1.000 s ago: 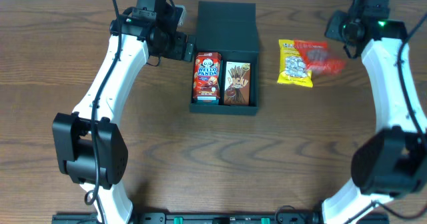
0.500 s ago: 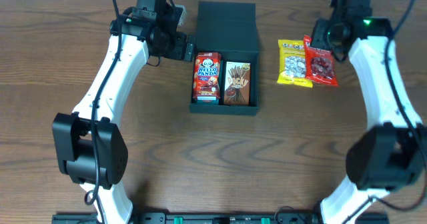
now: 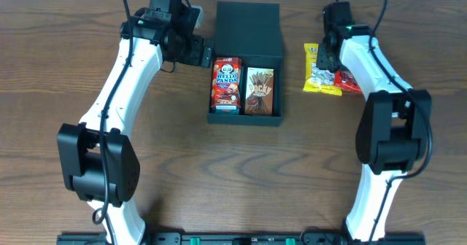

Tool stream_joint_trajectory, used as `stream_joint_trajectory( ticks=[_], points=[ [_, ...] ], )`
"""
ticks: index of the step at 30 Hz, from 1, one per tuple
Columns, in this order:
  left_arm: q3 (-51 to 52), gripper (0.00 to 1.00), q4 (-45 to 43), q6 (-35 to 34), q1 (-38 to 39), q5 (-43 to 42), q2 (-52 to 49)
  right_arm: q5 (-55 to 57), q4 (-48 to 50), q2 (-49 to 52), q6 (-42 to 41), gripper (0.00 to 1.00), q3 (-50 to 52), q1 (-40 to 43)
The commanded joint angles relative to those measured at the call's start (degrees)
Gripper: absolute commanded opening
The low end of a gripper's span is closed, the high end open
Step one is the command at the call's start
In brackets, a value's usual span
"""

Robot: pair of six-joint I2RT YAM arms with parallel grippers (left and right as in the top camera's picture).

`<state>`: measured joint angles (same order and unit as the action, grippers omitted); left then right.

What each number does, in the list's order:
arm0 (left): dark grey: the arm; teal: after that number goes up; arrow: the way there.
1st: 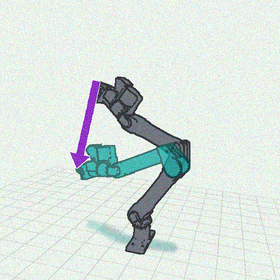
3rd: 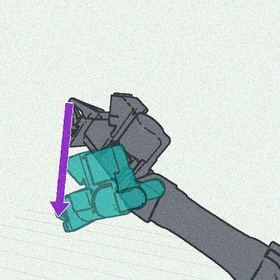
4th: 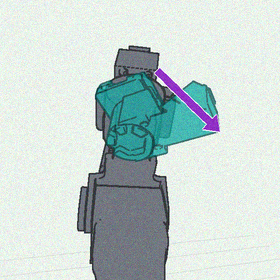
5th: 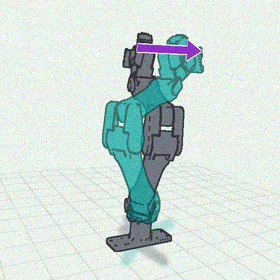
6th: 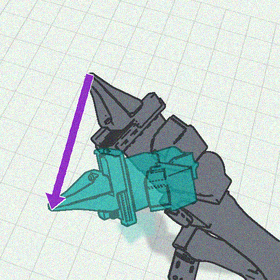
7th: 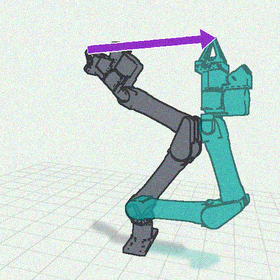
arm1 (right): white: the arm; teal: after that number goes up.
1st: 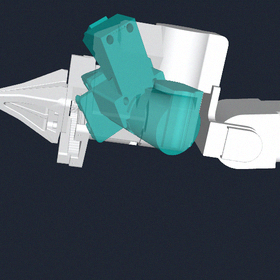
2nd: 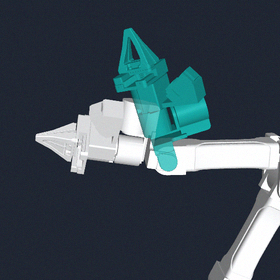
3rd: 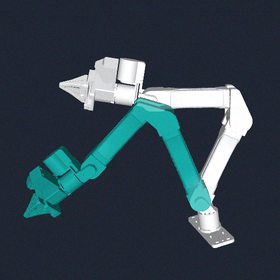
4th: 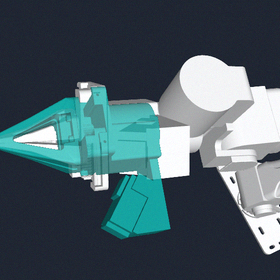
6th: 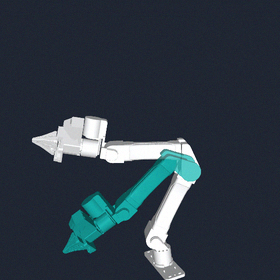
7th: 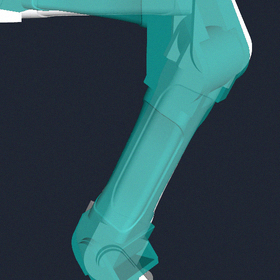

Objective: Pack container
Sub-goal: 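Lift the red Hacks bag and carry it over the black box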

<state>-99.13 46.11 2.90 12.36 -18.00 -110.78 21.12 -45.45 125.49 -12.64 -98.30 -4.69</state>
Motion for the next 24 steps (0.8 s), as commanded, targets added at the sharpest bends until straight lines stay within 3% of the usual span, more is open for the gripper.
stream_joint_trajectory(
  ticks=[1,15,19,24],
  points=[
    [-0.13,0.95,0.11,-0.39,-0.46,0.35,1.07,7.96,-0.2,1.16,-0.61,0.44,-0.26,-0.5],
    [-0.13,0.95,-0.11,-0.39,-0.46,0.35,1.07,6.12,-0.81,2.91,-0.96,0.5,0.87,-0.15],
    [-0.15,0.95,-0.09,-0.39,-0.46,0.35,1.07,-1.77,0.02,2.29,-3.19,0.46,0.52,1.46],
    [-0.13,0.95,-0.24,-0.39,-0.46,0.35,1.07,-1.84,-1.05,2.4,-1.11,0.5,0.5,2.64]
  ],
)
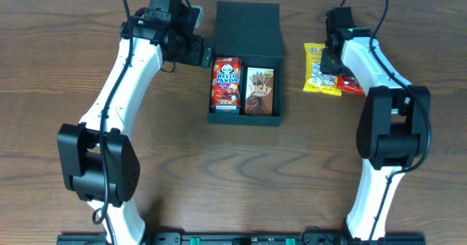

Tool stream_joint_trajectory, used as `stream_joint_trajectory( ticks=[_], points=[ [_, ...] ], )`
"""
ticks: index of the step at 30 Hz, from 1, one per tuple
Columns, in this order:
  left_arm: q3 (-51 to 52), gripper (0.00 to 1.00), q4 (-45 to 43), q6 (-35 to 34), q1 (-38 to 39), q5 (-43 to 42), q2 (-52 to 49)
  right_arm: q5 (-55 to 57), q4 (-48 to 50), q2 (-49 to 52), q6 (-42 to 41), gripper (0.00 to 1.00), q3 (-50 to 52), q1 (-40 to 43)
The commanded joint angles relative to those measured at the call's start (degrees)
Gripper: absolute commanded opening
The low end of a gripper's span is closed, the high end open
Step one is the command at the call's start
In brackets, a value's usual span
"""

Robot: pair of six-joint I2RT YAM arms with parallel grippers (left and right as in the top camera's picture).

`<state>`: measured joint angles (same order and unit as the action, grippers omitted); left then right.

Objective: Pack container
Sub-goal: 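Lift the red Hacks bag and carry it over the black box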

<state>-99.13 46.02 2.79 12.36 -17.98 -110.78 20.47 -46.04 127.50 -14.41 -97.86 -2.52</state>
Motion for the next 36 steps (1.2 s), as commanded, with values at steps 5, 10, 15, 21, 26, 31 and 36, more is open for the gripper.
stream_joint_trajectory(
  ticks=[5,10,15,21,26,31,36],
  points=[
    [-0.13,0.95,-1.29,-0.68,-0.46,0.13,1.07,0.31,-0.68,1.09,1.4,0.4,0.07,0.42],
    [-0.13,0.95,-1.27,-0.7,-0.46,0.13,1.07,2.03,-1.79,3.15,2.51,0.27,0.11,0.17],
    [-0.13,0.95,-1.27,-0.72,-0.46,0.11,1.07,2.1,-1.95,3.26,2.49,0.15,0.09,0.04],
    [-0.13,0.95,-1.29,-1.55,-0.46,0.11,1.07,4.87,-3.3,3.23,2.49,0.01,-1.25,-0.48],
    [-0.13,0.95,-1.29,-1.53,-0.46,0.15,1.07,5.25,-6.19,3.23,2.49,0.01,-6.47,-0.68],
    [-0.13,0.95,-1.29,-1.53,-0.46,0.15,1.07,5.27,-12.28,3.23,2.45,0.01,-17.16,-1.2],
    [-0.13,0.95,-1.29,-1.53,-0.46,0.15,1.07,5.27,-18.73,3.23,2.47,0.01,-28.92,-3.23]
  ],
)
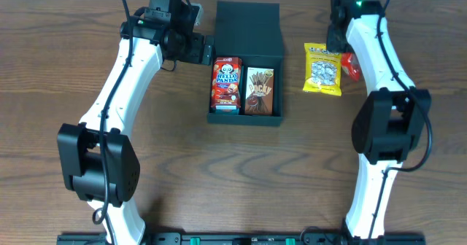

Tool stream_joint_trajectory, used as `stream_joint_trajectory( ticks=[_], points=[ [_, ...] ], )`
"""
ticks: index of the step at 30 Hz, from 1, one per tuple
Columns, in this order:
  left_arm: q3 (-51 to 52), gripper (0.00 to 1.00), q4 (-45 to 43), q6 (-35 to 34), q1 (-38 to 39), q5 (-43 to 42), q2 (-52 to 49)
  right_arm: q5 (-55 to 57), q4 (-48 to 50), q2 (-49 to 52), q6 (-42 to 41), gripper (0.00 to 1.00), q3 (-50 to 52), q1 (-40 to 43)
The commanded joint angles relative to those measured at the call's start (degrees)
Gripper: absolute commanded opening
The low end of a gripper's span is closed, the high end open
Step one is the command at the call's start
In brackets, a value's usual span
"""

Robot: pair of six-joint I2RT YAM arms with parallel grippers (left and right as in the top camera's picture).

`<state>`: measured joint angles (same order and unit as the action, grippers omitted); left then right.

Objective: Pack container
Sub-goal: 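Lift the red Hacks bag and carry it over the black box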

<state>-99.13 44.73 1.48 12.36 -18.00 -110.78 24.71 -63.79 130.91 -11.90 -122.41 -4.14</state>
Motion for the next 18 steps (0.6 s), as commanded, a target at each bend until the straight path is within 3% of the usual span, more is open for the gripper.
stream_joint_trajectory(
  ticks=[1,9,18],
  points=[
    [-0.13,0.95,0.0,-0.22,-0.46,0.2,1.07,1.01,-2.4,-0.2,-0.04,0.01,-6.88,-2.29],
    [-0.13,0.95,0.0,-0.22,-1.25,0.63,1.07,-0.15,-13.99,-0.17,-1.11,0.02,-22.53,-11.39],
    [-0.15,0.95,-0.13,-1.25,-12.79,0.59,1.53,-1.86,-23.98,-0.02,-19.74,0.01,-22.47,-21.31]
  ],
)
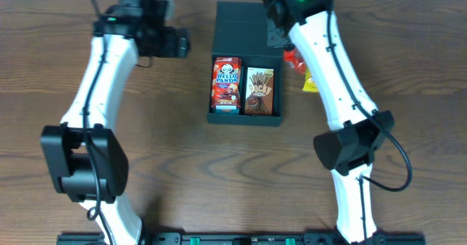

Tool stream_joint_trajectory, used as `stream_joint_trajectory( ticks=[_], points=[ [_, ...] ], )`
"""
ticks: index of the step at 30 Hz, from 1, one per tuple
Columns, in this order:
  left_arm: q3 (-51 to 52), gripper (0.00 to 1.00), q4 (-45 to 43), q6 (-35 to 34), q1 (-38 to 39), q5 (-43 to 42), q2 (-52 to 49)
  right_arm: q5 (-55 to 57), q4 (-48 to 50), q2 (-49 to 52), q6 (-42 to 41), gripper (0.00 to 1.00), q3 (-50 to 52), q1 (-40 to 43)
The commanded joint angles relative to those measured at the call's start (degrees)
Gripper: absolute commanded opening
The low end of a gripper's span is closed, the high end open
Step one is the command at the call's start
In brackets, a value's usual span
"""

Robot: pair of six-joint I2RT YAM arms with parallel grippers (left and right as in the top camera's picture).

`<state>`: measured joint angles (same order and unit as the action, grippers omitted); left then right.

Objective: Pack container
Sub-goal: 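Lift the red Hacks bag and carry it over the black box, then lower the red Hacks bag into the box beside the Pocky box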

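Note:
The black container [245,116] lies in the middle of the table with its lid [241,19] folded back. Inside it, a red Hello Panda box [227,84] and a brown Pocky box [258,92] lie side by side. My right gripper [286,47] reaches in over the lid's right side and is shut on a red snack packet [295,57], which hangs at the container's right rim. Most of a yellow snack packet [307,82] is hidden under the right arm. My left gripper [177,42] stands open, well clear of the container to the left, holding nothing.
The right forearm [328,70] slants across the table right of the container, over the spot where the packets lie. The left arm [95,84] runs down the left side. The table's far edge is close behind the lid.
My right gripper has moved left from the far right corner to the lid's right side, and the red packet has come with it. My left gripper has drawn back left from the container's edge.
At first my right gripper was down on the yellow and red packets at the right, and my left gripper sat at the container's left edge. Then the right gripper stood behind the packets by the red one. Now it holds the red packet at the container.

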<state>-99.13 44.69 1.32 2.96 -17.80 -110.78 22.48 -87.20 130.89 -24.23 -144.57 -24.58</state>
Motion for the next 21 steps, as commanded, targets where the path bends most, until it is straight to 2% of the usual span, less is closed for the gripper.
stream_joint_trajectory(
  ticks=[1,4,9,21],
  points=[
    [-0.15,0.95,-0.13,-1.75,-5.14,0.37,1.75,0.37,-0.81,0.09,-9.29,0.01,0.02,-1.44],
    [-0.15,0.95,-0.11,-1.79,-10.51,-1.03,2.34,0.39,-0.33,1.16,-12.0,0.01,1.18,-3.13],
    [-0.15,0.95,-0.13,-1.75,-14.75,-4.46,2.38,0.46,-0.48,4.11,-12.22,0.01,1.2,-6.45],
    [-0.15,0.95,-0.22,-1.53,-15.41,-4.33,2.38,3.19,-5.79,6.12,-15.61,0.02,2.1,-9.97]
  ],
)
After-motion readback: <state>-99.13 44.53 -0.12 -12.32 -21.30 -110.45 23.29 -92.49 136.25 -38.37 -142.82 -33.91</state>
